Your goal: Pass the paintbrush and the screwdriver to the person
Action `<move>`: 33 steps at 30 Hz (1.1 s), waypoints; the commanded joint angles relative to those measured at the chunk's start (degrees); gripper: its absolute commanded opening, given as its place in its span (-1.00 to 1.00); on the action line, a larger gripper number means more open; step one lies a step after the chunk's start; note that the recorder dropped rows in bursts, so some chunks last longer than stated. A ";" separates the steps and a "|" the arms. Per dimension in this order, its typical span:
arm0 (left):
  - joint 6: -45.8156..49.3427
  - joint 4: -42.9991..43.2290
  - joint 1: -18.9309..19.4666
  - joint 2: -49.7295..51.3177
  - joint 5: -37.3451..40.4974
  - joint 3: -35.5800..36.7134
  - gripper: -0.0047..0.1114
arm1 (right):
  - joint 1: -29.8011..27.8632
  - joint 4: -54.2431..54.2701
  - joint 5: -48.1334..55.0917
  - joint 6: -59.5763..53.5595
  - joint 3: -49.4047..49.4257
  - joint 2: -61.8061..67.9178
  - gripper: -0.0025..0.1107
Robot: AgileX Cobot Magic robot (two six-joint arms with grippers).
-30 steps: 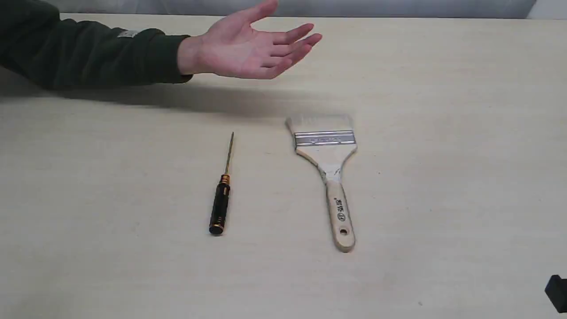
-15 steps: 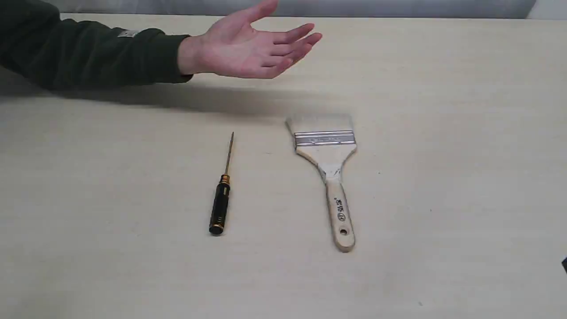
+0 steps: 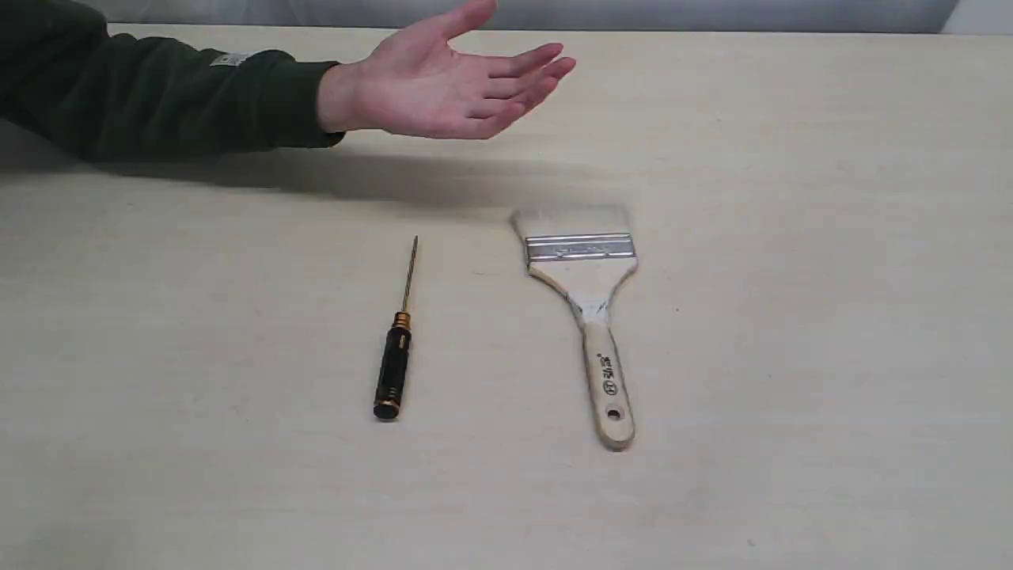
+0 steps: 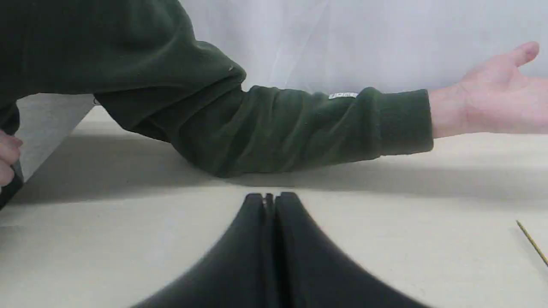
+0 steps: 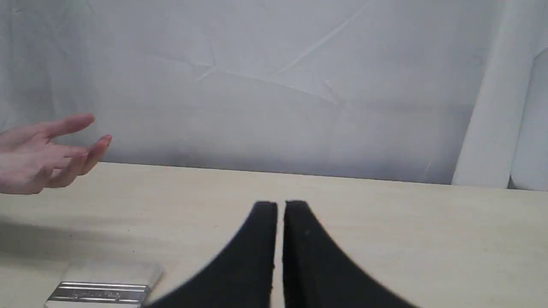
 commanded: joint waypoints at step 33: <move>-0.12 -0.16 -0.37 -0.14 -0.51 0.12 -0.92 | -0.03 20.53 -3.23 0.18 -10.47 1.01 -0.88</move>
